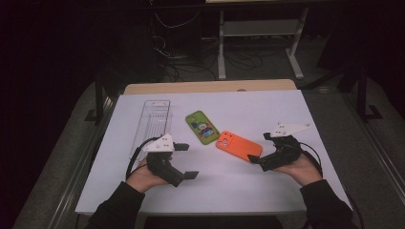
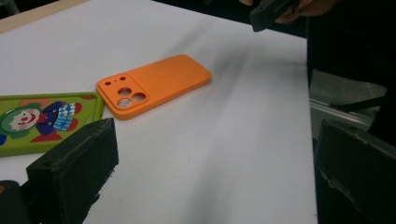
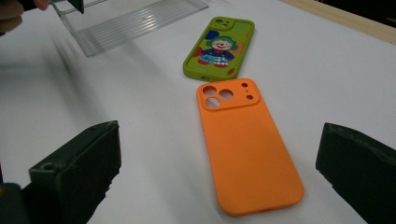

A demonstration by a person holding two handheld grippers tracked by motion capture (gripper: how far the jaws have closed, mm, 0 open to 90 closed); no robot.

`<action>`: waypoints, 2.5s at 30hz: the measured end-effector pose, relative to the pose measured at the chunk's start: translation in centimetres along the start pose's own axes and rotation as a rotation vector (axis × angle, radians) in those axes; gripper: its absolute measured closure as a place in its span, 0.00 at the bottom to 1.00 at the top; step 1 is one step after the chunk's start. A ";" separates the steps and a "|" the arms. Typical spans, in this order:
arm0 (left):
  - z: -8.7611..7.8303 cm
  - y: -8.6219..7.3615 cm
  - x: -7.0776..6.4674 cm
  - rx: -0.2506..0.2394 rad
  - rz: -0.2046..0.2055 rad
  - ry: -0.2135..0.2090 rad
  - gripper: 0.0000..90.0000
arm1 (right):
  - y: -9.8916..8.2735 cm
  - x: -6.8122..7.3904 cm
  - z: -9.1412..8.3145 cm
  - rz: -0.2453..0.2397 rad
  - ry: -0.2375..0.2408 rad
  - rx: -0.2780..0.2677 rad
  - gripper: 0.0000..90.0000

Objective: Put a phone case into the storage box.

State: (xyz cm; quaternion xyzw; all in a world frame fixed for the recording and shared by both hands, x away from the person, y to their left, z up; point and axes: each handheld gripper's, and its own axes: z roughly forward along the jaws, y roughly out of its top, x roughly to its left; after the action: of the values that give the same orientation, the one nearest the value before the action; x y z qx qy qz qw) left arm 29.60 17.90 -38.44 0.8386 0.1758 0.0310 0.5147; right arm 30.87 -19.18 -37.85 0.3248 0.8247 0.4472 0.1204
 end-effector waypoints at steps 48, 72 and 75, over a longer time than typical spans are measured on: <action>0.4 -0.9 0.4 -0.002 -0.009 -0.006 0.00 | 4.9 -4.6 5.2 -0.046 0.002 0.208 0.00; 0.6 -0.9 0.4 -0.004 -0.007 -0.013 0.00 | 3.3 -3.9 9.7 -0.172 0.013 0.483 0.00; 0.6 -0.9 0.3 -0.007 -0.009 -0.013 0.00 | 3.0 -3.6 10.3 -0.186 0.022 0.524 0.00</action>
State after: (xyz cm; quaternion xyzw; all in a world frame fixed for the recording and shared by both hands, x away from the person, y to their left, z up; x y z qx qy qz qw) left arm 29.81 17.88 -39.60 0.8362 0.1763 0.0238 0.5187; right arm 39.95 -13.53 -41.59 0.2629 0.9397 0.2092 0.0640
